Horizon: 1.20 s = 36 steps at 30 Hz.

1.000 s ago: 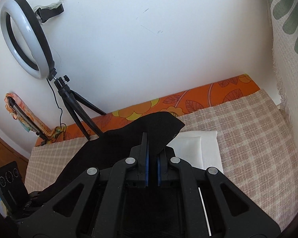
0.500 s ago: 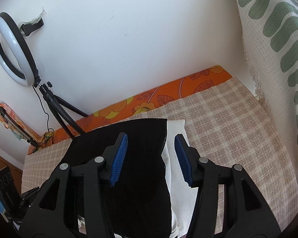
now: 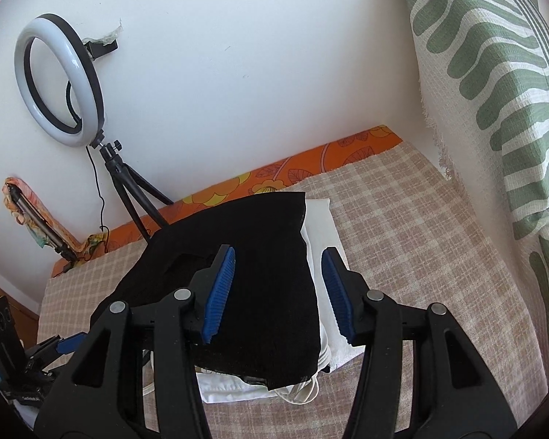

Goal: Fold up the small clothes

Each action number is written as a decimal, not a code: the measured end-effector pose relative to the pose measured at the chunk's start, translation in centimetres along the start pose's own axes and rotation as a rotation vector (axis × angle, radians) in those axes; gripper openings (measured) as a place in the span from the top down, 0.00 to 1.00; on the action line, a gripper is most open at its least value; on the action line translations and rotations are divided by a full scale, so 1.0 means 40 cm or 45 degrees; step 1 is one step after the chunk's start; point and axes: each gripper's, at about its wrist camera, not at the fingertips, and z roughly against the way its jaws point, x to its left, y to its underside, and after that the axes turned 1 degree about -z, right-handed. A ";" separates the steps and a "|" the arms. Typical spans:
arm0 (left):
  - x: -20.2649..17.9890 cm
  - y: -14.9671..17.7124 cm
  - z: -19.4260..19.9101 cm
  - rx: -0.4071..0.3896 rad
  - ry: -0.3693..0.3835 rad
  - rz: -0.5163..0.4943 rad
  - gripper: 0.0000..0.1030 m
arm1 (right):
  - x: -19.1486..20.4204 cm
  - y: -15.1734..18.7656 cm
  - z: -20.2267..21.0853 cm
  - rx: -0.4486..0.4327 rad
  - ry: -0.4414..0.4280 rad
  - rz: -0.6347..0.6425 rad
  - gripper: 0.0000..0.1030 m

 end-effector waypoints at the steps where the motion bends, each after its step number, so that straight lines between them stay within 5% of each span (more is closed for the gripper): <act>1: -0.008 0.004 0.014 -0.006 0.000 -0.007 0.32 | 0.010 0.006 0.016 -0.009 -0.003 0.005 0.49; 17: -0.069 0.119 0.214 -0.125 -0.035 -0.073 0.31 | 0.199 0.147 0.196 -0.087 -0.043 0.079 0.42; 36: -0.082 0.276 0.406 -0.278 -0.185 -0.291 0.18 | 0.396 0.365 0.298 -0.216 -0.005 0.159 0.07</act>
